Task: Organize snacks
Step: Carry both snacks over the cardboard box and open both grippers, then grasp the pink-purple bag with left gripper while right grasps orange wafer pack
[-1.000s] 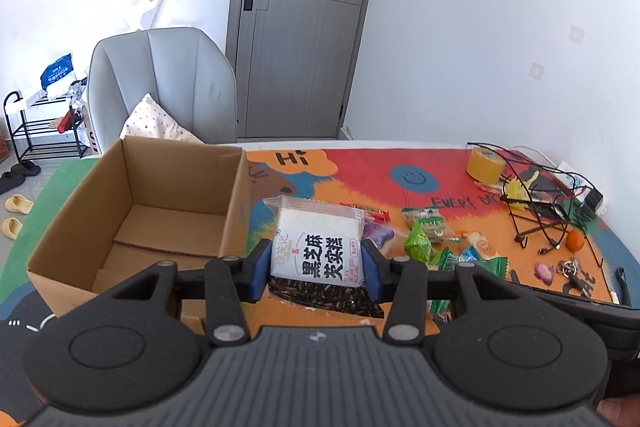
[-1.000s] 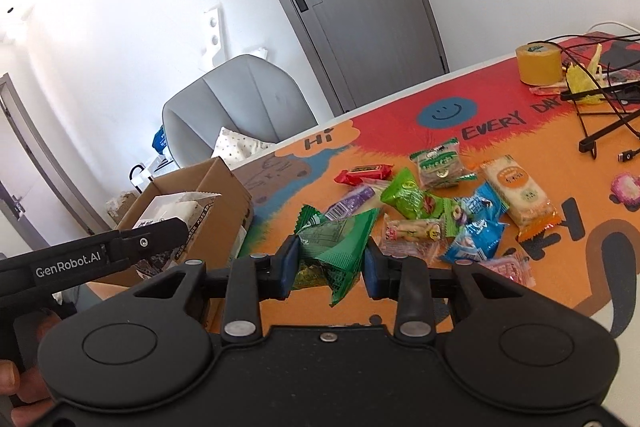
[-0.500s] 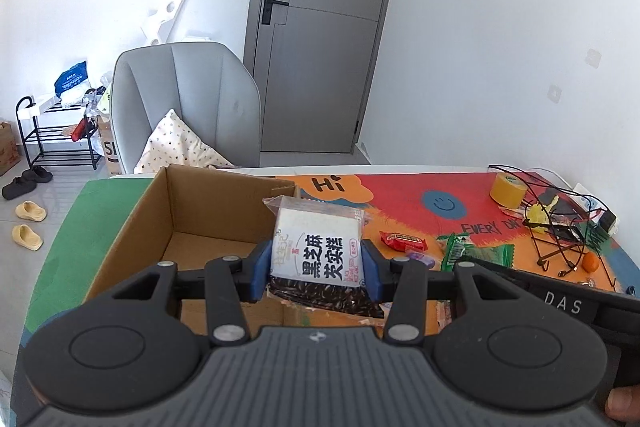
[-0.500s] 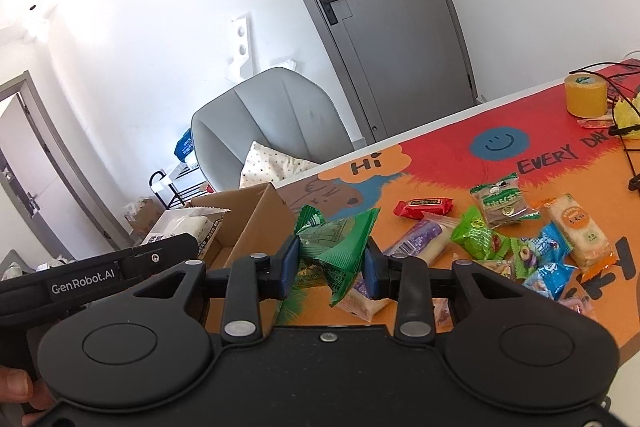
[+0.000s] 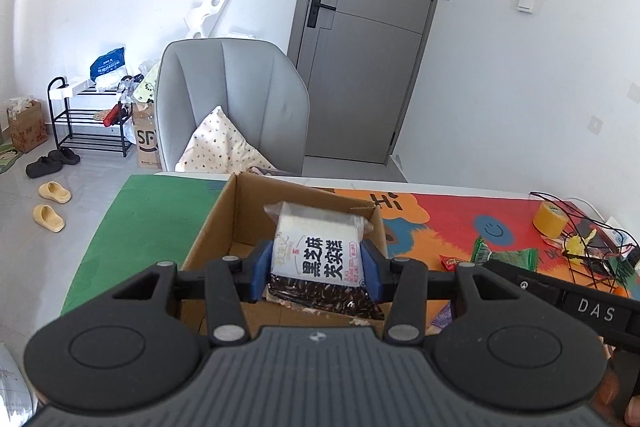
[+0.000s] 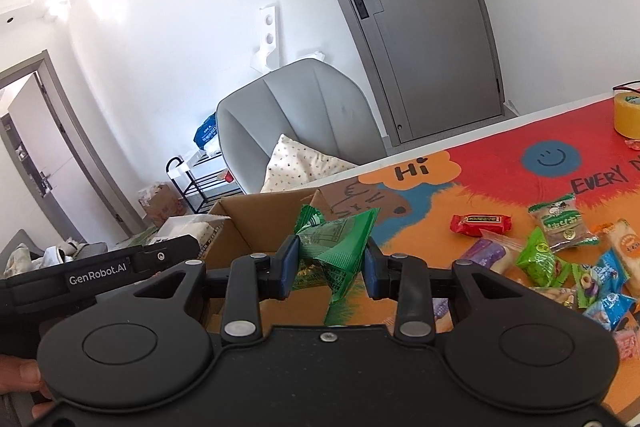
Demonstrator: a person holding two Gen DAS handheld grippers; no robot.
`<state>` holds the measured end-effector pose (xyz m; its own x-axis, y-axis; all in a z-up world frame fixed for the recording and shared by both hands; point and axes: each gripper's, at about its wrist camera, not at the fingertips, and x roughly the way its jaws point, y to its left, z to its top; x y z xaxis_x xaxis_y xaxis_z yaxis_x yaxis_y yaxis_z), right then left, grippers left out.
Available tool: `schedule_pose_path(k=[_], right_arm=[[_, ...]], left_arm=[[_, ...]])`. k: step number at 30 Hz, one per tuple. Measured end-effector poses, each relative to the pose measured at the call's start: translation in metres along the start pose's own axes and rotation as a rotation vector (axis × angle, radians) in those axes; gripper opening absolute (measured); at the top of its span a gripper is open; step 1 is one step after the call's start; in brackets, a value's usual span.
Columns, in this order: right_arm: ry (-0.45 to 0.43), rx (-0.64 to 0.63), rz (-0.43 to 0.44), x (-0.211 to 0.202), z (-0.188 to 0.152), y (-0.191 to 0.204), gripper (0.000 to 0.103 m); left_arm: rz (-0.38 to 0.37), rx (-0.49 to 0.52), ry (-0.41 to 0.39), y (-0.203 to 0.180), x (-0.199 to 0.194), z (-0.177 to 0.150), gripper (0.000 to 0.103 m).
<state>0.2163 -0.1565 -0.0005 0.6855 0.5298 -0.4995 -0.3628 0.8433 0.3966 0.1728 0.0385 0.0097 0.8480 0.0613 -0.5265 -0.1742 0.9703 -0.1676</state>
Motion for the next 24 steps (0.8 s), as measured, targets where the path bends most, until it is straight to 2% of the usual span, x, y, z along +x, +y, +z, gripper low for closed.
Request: schedule_pose_path(k=[3, 6, 11, 13, 15, 17, 18, 20, 24], right_arm=[[0.008, -0.020, 0.020, 0.007, 0.002, 0.010, 0.034], [0.020, -0.033, 0.045, 0.012, 0.002, 0.021, 0.034], [0.040, -0.049, 0.080, 0.022, 0.001, 0.035, 0.034], [0.044, -0.054, 0.094, 0.024, 0.002, 0.041, 0.035], [0.049, -0.058, 0.122, 0.024, 0.002, 0.047, 0.042], [0.040, -0.054, 0.136, 0.021, 0.002, 0.049, 0.055], [0.032, -0.056, 0.131, 0.018, 0.001, 0.050, 0.059], [0.030, -0.056, 0.113, 0.015, 0.001, 0.050, 0.060], [0.028, -0.027, 0.074, 0.007, -0.002, 0.039, 0.064]], left_arm=[[0.053, -0.006, -0.019, 0.006, -0.001, 0.002, 0.051], [0.042, -0.039, -0.008, 0.014, -0.003, 0.004, 0.057], [0.075, -0.043, -0.024, 0.022, -0.013, 0.003, 0.070], [0.078, -0.053, -0.030, 0.026, -0.018, 0.003, 0.072], [0.086, -0.056, -0.027, 0.029, -0.021, 0.003, 0.073], [0.099, -0.056, -0.021, 0.031, -0.023, 0.003, 0.073], [0.104, -0.057, -0.018, 0.032, -0.024, 0.002, 0.076], [0.104, -0.064, -0.021, 0.032, -0.027, 0.001, 0.084], [0.068, -0.058, -0.019, 0.026, -0.029, -0.001, 0.085]])
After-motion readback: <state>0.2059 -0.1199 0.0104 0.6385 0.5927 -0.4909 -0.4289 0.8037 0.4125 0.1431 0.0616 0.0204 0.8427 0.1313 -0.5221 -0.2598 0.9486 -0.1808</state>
